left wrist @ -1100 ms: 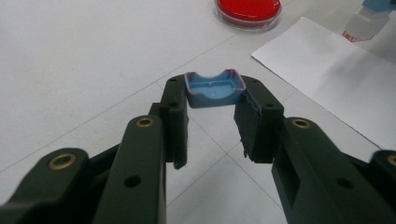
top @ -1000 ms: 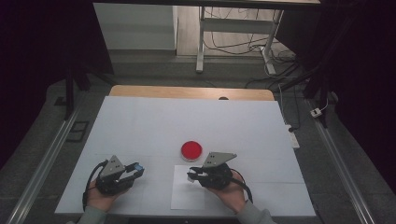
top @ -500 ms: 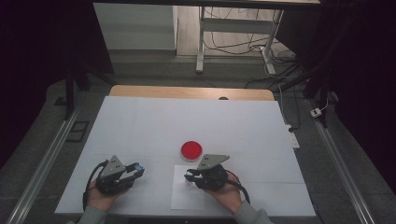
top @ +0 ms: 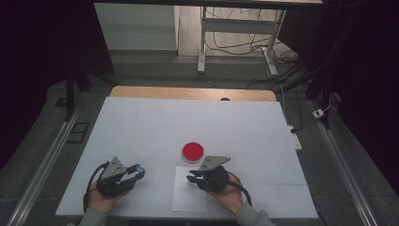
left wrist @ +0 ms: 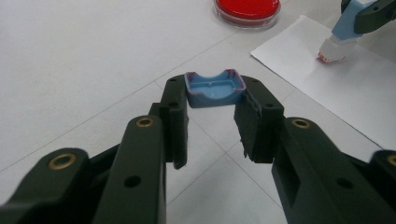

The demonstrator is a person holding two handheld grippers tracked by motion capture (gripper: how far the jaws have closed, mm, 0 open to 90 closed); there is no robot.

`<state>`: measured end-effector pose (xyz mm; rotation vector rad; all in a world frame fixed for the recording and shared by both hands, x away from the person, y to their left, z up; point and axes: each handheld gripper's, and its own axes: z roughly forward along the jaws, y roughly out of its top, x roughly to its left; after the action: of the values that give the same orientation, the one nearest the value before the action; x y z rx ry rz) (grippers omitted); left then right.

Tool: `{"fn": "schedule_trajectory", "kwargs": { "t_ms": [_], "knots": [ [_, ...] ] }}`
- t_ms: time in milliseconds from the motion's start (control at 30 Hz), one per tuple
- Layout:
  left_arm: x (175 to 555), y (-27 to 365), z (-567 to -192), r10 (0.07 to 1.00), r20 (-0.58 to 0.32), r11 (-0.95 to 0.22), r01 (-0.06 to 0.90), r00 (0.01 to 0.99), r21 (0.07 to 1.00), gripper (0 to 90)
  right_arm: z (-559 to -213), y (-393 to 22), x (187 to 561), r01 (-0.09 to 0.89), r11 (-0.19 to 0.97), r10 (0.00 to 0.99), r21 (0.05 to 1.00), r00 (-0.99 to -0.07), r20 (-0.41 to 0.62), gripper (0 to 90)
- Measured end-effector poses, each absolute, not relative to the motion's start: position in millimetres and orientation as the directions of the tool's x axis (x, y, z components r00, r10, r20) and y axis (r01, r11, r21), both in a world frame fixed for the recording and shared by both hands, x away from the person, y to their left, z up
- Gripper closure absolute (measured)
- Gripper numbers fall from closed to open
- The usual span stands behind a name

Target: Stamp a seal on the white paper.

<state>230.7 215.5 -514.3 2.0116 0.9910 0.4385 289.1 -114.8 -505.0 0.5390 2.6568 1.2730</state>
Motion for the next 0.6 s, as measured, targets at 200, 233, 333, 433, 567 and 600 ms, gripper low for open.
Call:
{"fn": "schedule_trajectory", "kwargs": {
  "t_ms": [200, 233, 333, 433, 567, 600],
  "knots": [
    [230.7, 215.6, -514.3, 0.777, -0.048, -0.344, 0.487, 0.628, 0.803, 65.0, -506.1, -114.4, 289.2, 0.254, 0.579, 0.378, 0.775, -0.926, 0.021, 75.6],
    [230.8, 215.6, -514.3, 0.777, -0.048, -0.344, 0.487, 0.628, 0.803, 65.1, -506.2, -114.4, 289.2, 0.254, 0.580, 0.378, 0.774, -0.926, 0.020, 75.6],
    [230.8, 215.5, -514.4, 0.777, -0.048, -0.344, 0.487, 0.628, 0.803, 65.1, -507.2, -114.0, 289.1, 0.253, 0.580, 0.377, 0.774, -0.926, 0.020, 75.6],
    [230.8, 215.6, -514.4, 0.776, -0.049, -0.344, 0.487, 0.628, 0.803, 65.0, -508.2, -113.5, 288.7, 0.252, 0.584, 0.376, 0.772, -0.927, 0.018, 75.6],
    [230.7, 215.8, -514.3, 0.776, -0.049, -0.344, 0.487, 0.628, 0.803, 65.1, -508.4, -113.7, 288.6, 0.252, 0.584, 0.375, 0.772, -0.927, 0.018, 75.6],
    [230.6, 215.8, -514.3, 0.777, -0.048, -0.344, 0.487, 0.628, 0.803, 65.0, -508.3, -113.9, 288.4, 0.251, 0.585, 0.376, 0.771, -0.926, 0.017, 75.6]
  ]
}}
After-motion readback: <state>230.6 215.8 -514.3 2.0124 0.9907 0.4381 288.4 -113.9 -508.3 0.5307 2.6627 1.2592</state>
